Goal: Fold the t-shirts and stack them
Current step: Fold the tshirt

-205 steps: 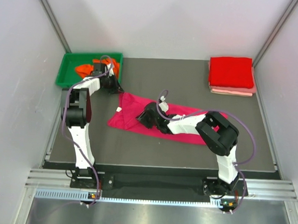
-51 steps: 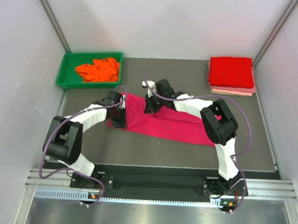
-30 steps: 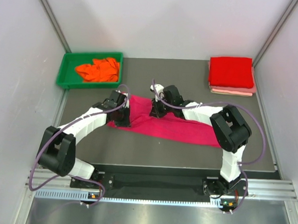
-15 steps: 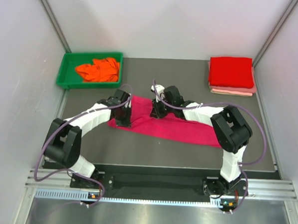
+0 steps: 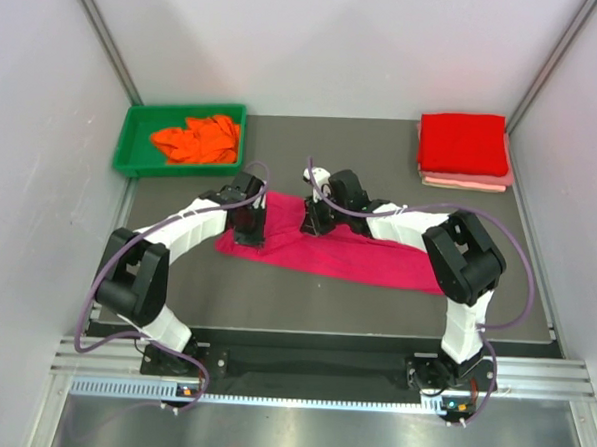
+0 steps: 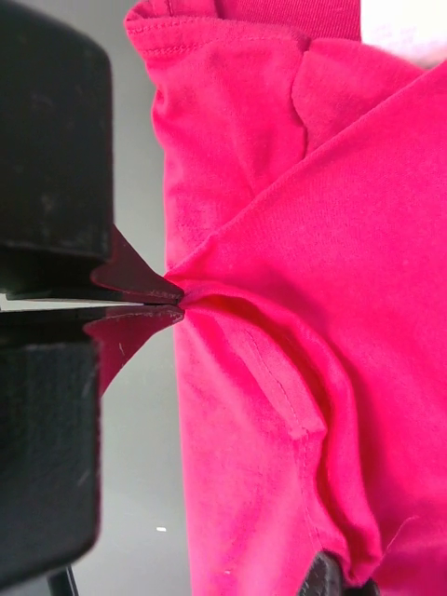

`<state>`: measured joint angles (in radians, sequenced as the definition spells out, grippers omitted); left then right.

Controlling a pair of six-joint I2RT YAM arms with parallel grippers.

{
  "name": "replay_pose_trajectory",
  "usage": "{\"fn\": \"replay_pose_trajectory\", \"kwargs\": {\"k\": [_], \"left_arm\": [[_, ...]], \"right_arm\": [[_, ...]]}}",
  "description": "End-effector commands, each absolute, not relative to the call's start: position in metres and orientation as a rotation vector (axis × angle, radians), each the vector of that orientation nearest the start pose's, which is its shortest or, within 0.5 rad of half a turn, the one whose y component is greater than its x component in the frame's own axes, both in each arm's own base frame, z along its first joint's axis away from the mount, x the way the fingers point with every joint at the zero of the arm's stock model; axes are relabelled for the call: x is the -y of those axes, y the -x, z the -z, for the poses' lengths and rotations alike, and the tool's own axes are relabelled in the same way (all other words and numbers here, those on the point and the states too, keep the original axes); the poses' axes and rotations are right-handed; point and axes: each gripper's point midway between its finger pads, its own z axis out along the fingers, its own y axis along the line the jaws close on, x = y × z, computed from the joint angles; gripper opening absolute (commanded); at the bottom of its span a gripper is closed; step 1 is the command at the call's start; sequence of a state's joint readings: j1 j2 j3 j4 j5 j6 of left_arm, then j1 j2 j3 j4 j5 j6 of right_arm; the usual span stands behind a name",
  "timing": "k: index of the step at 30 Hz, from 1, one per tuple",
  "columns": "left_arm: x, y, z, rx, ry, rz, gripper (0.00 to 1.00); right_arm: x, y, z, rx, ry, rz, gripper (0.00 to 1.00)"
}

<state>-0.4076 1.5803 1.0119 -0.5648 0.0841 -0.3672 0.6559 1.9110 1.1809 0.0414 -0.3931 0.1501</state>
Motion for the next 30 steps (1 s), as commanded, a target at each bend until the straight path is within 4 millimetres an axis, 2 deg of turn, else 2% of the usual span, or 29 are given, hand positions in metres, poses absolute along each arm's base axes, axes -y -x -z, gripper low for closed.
{"fn": "replay_pose_trajectory", "kwargs": {"k": [1,3,4,6,10,16,17,30], "left_arm": [[0.159,-0.302,-0.068,-2.719,-0.098,0.318,0.0],[0.159,-0.303,-0.069,-2.715,-0.102,0.319,0.0],[0.159,-0.304,-0.069,-2.713,-0.103,0.317,0.0],[0.16,-0.304,-0.069,-2.716,-0.106,0.315,0.0],[0.158,-0.307,-0.069,-2.718,-0.103,0.301,0.0],[0.149,-0.315,-0.067,-2.722,-0.08,0.231,0.0],[0.142,-0.319,-0.067,-2.713,-0.065,0.183,0.0],[0.135,-0.341,-0.07,-2.699,-0.035,0.115,0.0]], "right_arm": [[-0.368,-0.36,-0.094,-2.098,0.783,-0.893,0.18],[-0.368,-0.361,-0.092,-2.1,0.782,-0.896,0.13],[-0.37,-0.361,-0.092,-2.099,0.783,-0.9,0.05],[-0.371,-0.362,-0.095,-2.09,0.778,-0.905,0.0],[-0.369,-0.364,-0.098,-2.082,0.756,-0.892,0.0],[-0.361,-0.373,-0.094,-2.099,0.705,-0.831,0.0],[-0.36,-0.374,-0.094,-2.1,0.695,-0.824,0.0],[-0.353,-0.386,-0.086,-2.114,0.641,-0.775,0.0]]}}
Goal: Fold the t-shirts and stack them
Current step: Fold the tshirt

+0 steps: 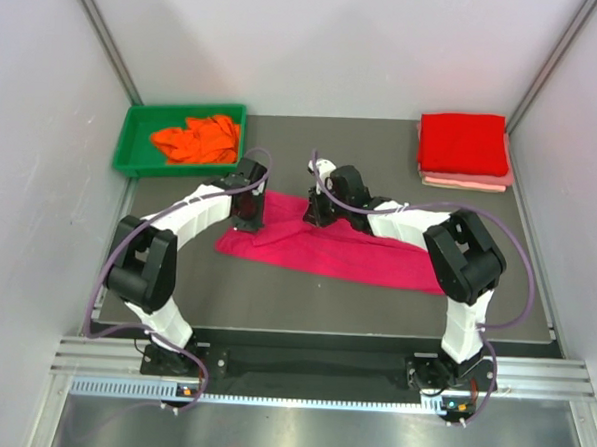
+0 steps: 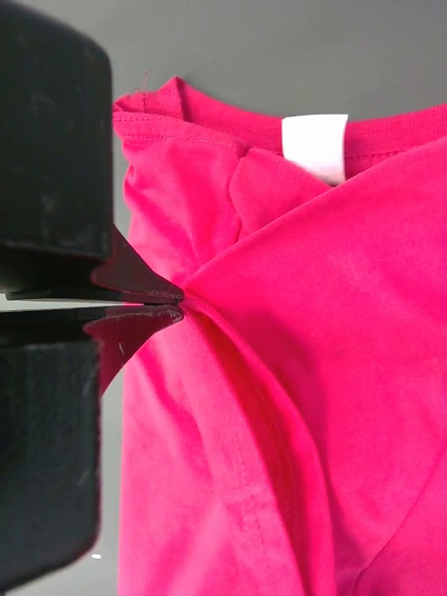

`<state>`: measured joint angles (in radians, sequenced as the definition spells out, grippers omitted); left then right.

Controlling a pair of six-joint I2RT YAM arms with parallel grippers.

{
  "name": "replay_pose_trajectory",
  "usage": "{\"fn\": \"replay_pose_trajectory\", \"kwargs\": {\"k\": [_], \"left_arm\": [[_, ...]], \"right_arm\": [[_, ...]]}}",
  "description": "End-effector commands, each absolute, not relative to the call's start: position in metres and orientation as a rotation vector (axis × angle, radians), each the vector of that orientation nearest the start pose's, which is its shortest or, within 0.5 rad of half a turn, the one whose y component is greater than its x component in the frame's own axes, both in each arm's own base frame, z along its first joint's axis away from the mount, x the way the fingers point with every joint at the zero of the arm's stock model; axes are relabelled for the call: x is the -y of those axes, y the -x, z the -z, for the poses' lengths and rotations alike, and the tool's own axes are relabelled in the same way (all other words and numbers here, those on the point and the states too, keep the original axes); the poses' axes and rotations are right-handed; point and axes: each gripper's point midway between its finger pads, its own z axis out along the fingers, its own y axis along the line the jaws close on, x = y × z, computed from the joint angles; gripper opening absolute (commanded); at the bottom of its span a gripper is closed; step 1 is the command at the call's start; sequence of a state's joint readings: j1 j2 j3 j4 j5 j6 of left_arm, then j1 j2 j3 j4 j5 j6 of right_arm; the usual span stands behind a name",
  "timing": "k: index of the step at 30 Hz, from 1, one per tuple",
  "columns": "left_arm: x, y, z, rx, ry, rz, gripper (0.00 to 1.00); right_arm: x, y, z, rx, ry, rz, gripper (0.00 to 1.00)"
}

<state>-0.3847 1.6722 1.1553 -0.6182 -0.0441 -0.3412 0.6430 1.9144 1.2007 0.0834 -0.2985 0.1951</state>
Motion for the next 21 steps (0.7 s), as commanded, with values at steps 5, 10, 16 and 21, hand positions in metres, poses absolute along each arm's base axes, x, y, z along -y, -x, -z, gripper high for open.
{"fn": "replay_pose_trajectory", "kwargs": {"k": [5,10,16,21], "left_arm": [[0.131,-0.351,-0.06,-2.719,-0.024,0.077,0.0],[0.129,-0.364,-0.056,-2.714,-0.014,0.04,0.0],[0.126,-0.378,-0.066,-2.697,0.013,-0.011,0.19],[0.128,-0.388,-0.093,-2.645,0.034,0.001,0.24]], "right_arm": [[-0.353,-0.393,-0.087,-2.106,0.614,-0.76,0.0],[-0.353,-0.401,-0.083,-2.116,0.599,-0.734,0.0],[-0.348,-0.408,-0.09,-2.15,0.539,-0.702,0.19],[-0.342,-0.399,-0.117,-2.137,0.46,-0.738,0.27]]}}
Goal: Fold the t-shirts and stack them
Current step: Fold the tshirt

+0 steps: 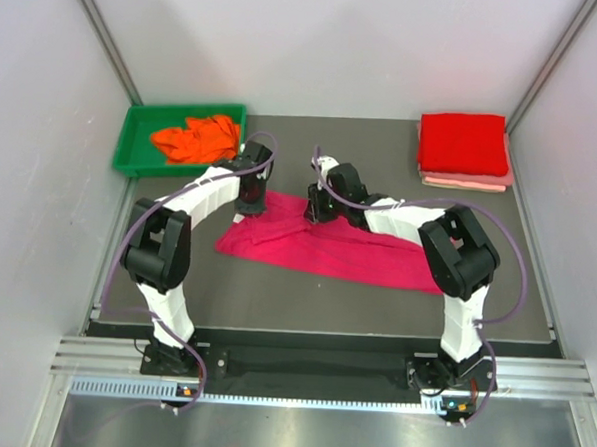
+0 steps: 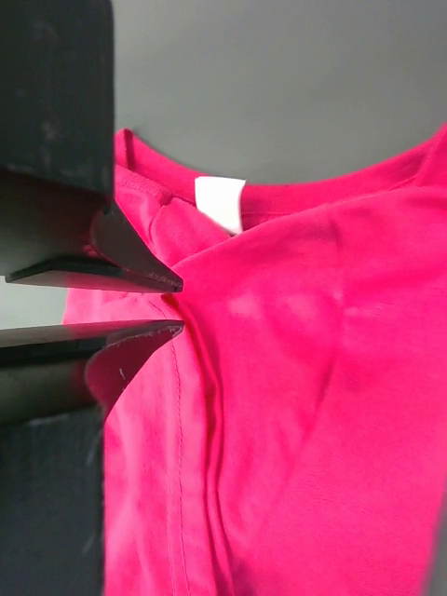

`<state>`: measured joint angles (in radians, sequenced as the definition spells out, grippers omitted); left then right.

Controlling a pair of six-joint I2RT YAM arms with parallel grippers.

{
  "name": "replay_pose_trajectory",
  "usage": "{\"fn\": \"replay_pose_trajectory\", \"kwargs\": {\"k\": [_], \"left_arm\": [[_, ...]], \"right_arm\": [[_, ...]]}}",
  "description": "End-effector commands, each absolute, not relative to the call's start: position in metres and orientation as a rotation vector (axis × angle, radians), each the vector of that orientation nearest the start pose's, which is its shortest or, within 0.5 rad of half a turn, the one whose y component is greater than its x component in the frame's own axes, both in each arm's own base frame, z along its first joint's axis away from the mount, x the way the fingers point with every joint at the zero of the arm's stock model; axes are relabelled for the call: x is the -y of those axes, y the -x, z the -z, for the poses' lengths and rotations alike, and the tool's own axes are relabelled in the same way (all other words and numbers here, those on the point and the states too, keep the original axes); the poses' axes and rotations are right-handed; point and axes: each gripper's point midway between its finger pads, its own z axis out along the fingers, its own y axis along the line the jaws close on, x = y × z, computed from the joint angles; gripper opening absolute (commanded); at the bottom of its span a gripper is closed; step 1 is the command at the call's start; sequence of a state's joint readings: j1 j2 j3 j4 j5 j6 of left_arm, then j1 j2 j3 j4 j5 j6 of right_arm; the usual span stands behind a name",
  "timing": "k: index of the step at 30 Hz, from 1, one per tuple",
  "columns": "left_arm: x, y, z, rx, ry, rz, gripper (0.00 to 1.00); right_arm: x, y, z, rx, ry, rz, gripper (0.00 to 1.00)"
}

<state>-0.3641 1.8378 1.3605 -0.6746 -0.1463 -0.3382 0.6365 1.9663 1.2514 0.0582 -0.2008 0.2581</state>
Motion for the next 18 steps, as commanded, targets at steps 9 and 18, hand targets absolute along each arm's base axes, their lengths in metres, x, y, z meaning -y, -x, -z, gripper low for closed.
{"fn": "replay_pose_trajectory", "kwargs": {"k": [9,18], "left_arm": [[0.178,-0.365,-0.096,-2.644,0.035,0.429,0.2],[0.148,-0.338,-0.027,-2.784,0.119,0.222,0.19]], "right_arm": [[-0.363,-0.371,-0.124,-2.189,0.411,-0.943,0.05],[-0.367,-0.355,-0.059,-2.339,0.367,-0.995,0.03]]}}
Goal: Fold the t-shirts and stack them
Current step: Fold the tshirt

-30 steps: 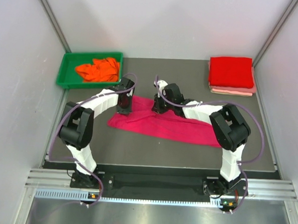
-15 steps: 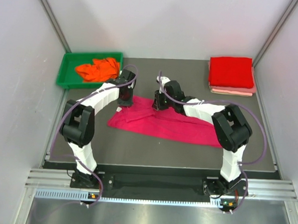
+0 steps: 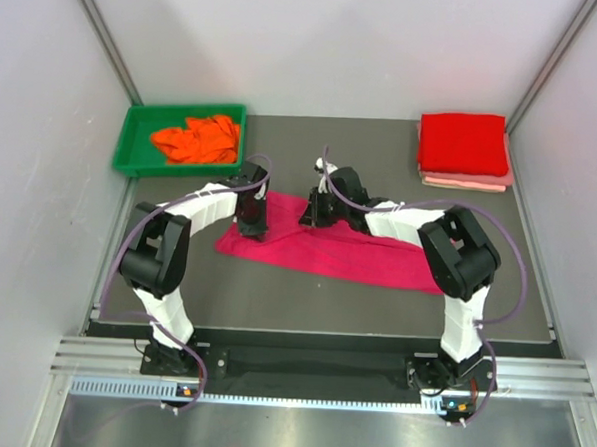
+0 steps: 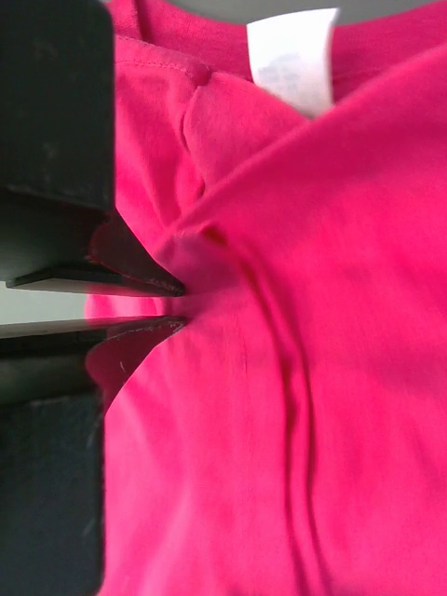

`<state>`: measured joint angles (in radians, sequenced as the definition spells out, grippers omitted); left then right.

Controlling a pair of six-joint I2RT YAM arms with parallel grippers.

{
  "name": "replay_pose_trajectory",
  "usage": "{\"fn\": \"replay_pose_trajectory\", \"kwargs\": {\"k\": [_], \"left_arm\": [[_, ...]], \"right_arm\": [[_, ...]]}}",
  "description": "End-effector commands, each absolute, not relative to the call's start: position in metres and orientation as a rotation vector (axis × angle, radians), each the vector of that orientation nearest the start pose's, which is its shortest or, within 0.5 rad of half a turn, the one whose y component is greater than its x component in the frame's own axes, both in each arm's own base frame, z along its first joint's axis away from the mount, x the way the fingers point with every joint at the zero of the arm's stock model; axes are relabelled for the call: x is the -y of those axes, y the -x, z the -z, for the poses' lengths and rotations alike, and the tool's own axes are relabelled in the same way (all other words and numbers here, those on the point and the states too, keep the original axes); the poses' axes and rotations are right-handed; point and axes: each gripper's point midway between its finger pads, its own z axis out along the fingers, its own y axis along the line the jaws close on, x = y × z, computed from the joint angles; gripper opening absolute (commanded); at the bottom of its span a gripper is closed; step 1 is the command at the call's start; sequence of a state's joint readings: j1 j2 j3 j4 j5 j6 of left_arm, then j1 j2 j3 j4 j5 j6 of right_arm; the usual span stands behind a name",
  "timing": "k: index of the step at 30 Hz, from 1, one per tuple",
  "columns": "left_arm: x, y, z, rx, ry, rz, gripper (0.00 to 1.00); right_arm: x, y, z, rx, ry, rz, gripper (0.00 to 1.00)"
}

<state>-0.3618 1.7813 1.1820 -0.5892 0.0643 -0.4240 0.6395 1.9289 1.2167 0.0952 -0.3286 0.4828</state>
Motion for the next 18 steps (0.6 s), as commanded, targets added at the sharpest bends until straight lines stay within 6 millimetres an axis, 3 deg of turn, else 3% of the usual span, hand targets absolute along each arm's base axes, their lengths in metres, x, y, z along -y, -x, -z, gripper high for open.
{"fn": "replay_pose_trajectory", "kwargs": {"k": [1,5,8,10,12,13,16,18], "left_arm": [[0.142,-0.337,-0.023,-2.783,0.132,0.177,0.19],[0.135,-0.337,-0.02,-2.781,0.153,0.131,0.2],[0.142,-0.346,-0.039,-2.748,0.137,0.176,0.2],[0.143,-0.366,-0.063,-2.688,0.119,0.178,0.21],[0.136,-0.377,-0.073,-2.674,0.124,0.156,0.22],[0.13,-0.392,-0.087,-2.639,0.143,0.157,0.22],[0.115,-0.422,-0.1,-2.591,0.175,0.158,0.21],[0.116,-0.445,-0.115,-2.524,0.14,0.201,0.21]], "right_arm": [[-0.364,-0.356,-0.049,-2.359,0.36,-0.971,0.03],[-0.354,-0.356,-0.027,-2.409,0.349,-0.91,0.03],[-0.352,-0.357,-0.023,-2.418,0.349,-0.894,0.03],[-0.353,-0.357,-0.029,-2.405,0.354,-0.899,0.03],[-0.354,-0.358,-0.04,-2.383,0.356,-0.911,0.03],[-0.354,-0.359,-0.045,-2.374,0.357,-0.914,0.04],[-0.355,-0.358,-0.064,-2.343,0.362,-0.932,0.04],[-0.355,-0.358,-0.078,-2.317,0.364,-0.941,0.04]]}}
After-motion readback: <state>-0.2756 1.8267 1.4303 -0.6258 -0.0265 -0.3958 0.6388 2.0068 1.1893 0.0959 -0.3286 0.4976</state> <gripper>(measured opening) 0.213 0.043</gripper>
